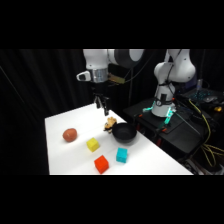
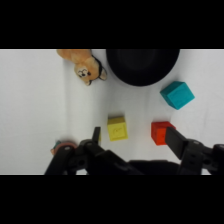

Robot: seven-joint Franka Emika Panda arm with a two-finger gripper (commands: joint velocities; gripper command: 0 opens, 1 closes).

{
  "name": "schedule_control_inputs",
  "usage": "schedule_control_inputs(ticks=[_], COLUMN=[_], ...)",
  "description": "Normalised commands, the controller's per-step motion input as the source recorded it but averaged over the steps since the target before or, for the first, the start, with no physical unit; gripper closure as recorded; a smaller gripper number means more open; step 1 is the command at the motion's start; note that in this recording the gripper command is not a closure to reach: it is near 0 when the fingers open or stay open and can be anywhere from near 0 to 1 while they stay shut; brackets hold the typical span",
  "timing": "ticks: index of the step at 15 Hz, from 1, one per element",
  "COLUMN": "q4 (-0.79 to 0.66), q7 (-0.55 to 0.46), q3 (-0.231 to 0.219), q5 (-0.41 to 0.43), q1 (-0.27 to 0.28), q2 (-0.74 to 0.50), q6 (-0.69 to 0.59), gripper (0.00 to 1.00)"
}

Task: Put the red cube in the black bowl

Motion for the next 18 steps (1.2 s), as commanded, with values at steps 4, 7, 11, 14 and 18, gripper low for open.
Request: schedule_control_inputs(ticks=[4, 7, 11, 14, 18], q4=[0.11, 0.42, 0.68, 0.63, 0.46], q7=[0.14, 0.29, 0.26, 0.12, 0.10], q3=[0.066, 0.115, 0.043, -0.017, 0.000], q5=[-0.064, -0.112, -0.154, -0.058, -0.001], q1=[0.043, 0.129, 0.107, 0.066, 0.114], q2=[0.06, 0.27, 0.56, 0.60, 0.43], q6=[0.00, -0.02, -0.01, 0.05, 0.04], gripper=[0.00, 0.00, 0.00, 0.00, 0.00])
